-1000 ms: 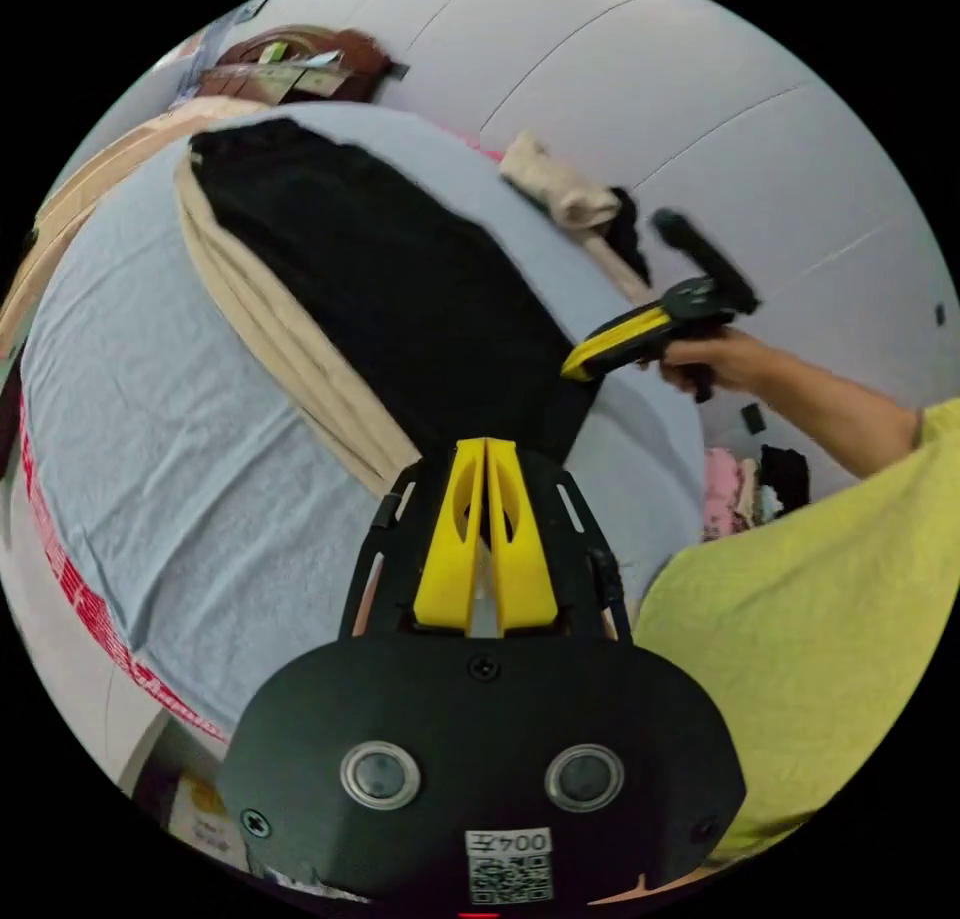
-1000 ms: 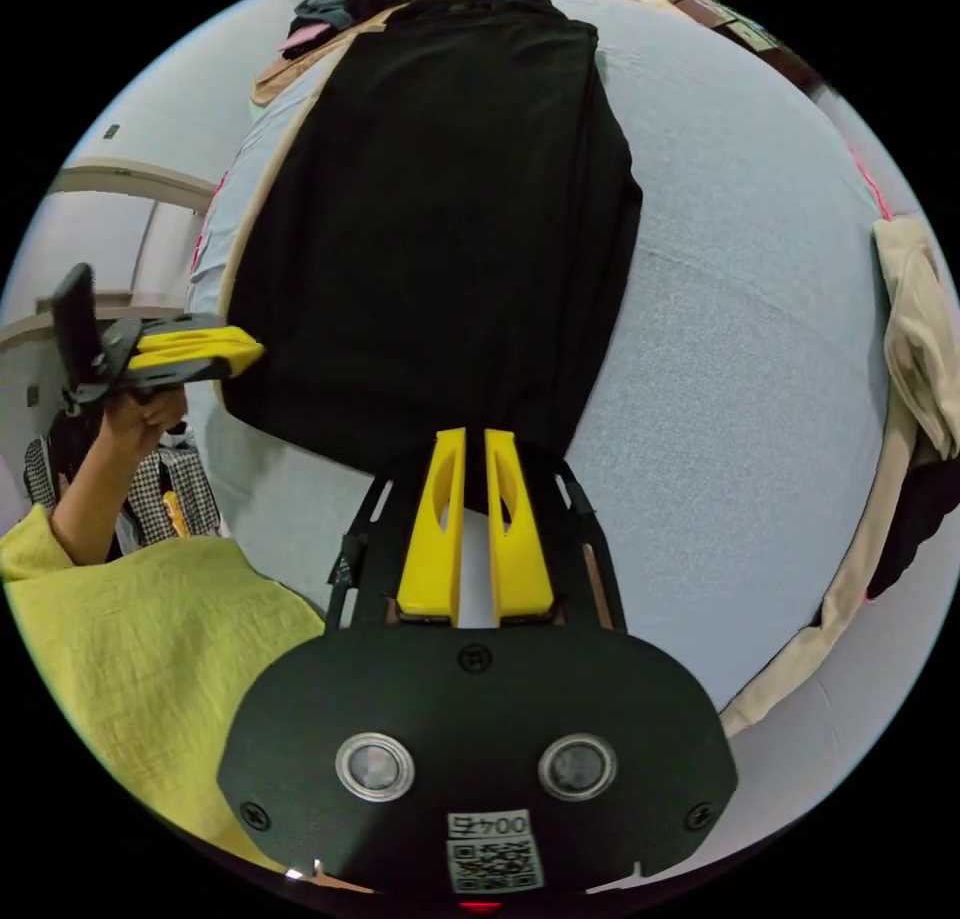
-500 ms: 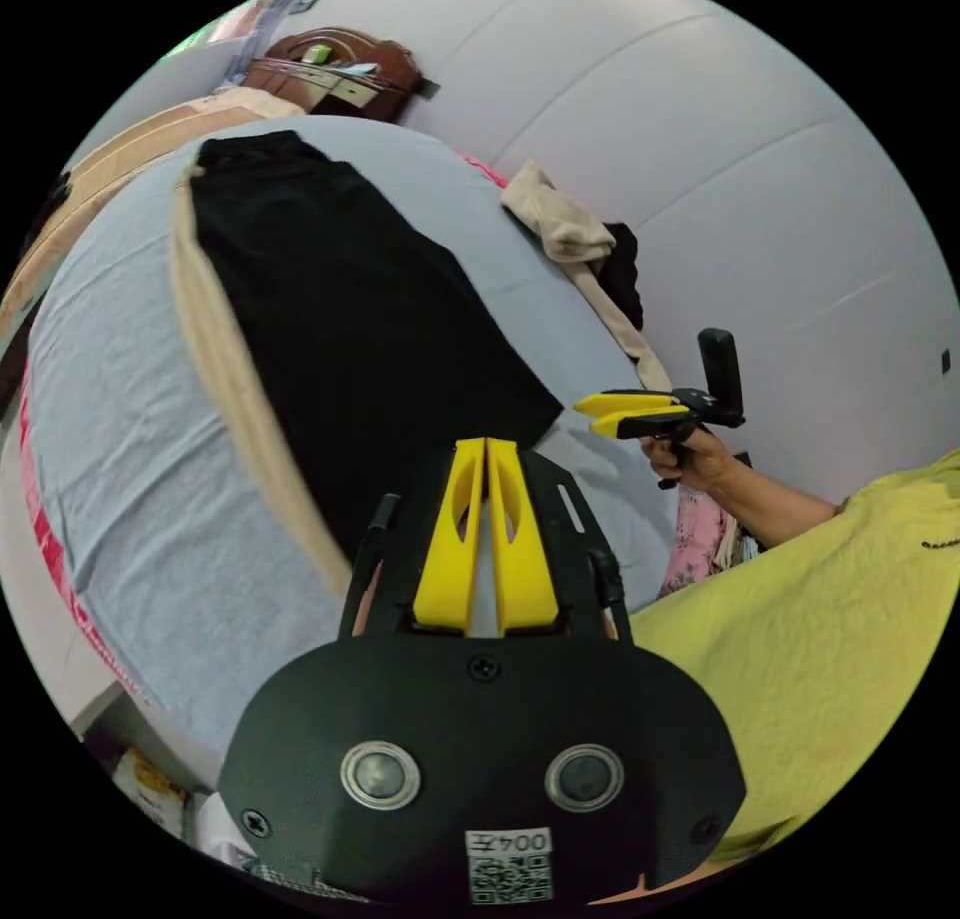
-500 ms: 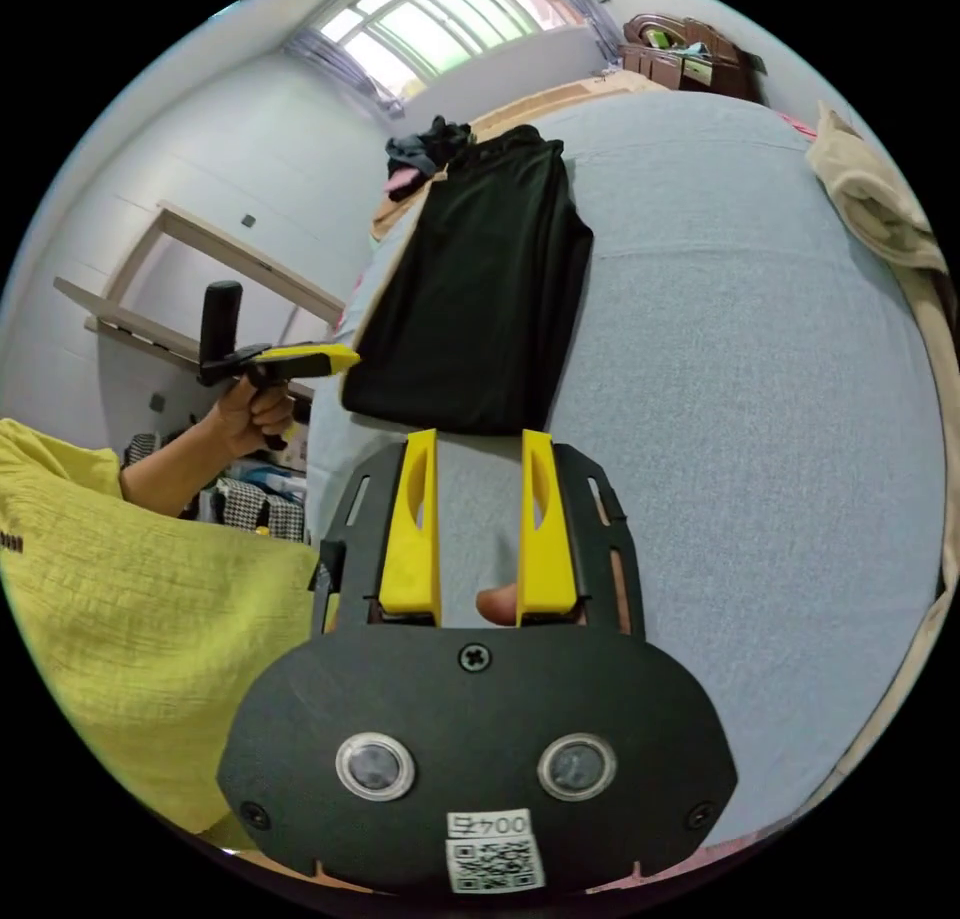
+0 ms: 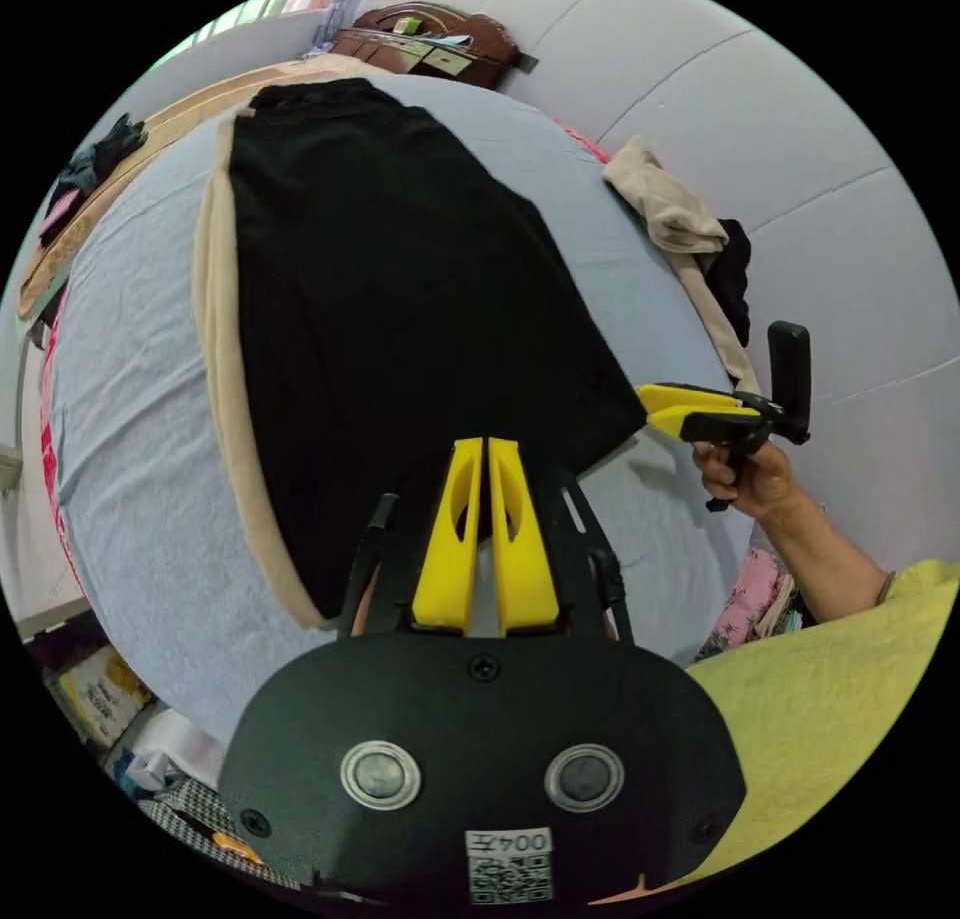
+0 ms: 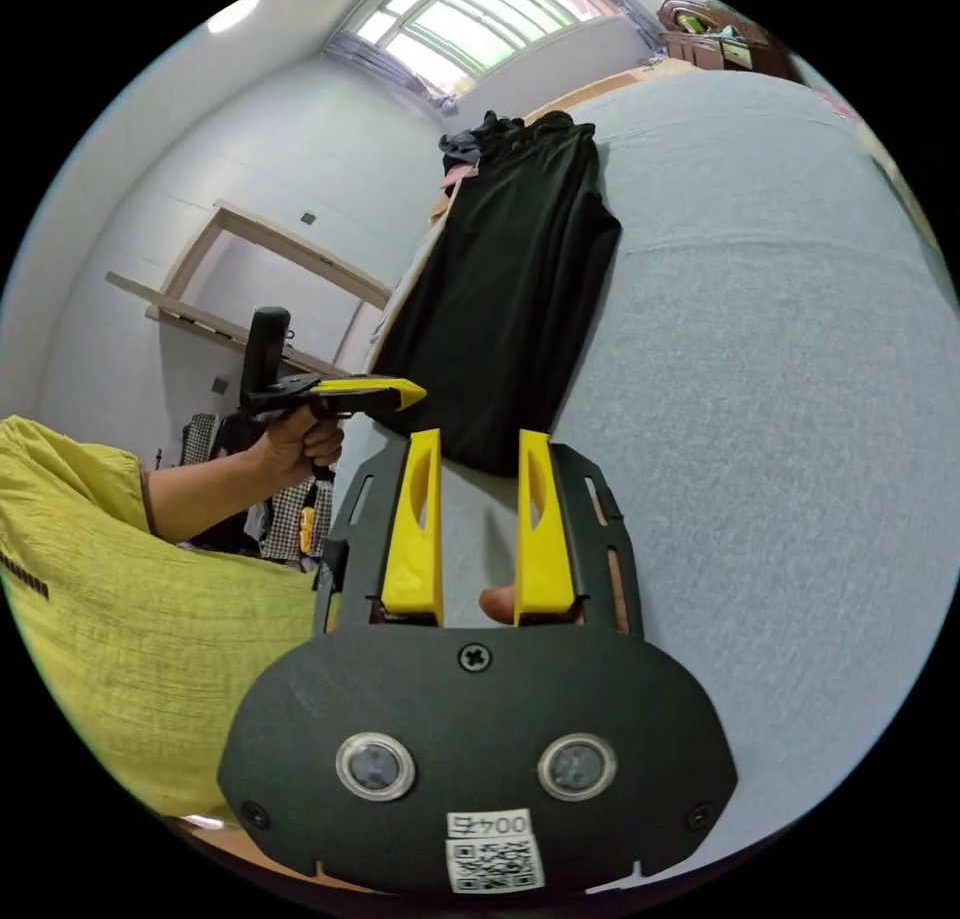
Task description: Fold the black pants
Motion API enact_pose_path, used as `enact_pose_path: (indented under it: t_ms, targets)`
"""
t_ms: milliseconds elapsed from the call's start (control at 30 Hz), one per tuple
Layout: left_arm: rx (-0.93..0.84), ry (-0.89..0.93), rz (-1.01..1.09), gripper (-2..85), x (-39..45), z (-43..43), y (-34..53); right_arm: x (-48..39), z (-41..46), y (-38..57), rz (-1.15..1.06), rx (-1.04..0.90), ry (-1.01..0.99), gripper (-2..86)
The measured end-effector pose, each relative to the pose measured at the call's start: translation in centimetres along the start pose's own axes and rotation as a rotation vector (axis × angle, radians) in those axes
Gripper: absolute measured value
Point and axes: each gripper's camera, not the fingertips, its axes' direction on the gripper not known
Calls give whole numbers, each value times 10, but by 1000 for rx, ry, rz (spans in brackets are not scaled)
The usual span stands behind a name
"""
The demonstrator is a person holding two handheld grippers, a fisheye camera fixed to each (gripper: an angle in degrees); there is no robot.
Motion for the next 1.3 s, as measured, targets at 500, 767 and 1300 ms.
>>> enact_pose_path:
  t_ms: [500,767,1300]
  targets:
    - [-19,-32,22,5,11,36,12,-68,4,-42,-29,-149,306,-2]
    - [-59,-3,11,1,13,47,15,-119,129,-115,-83,-486,520,-7]
    - [-99,36,104,2,18,59,36,-135,162,-153,42,-504,533,-6]
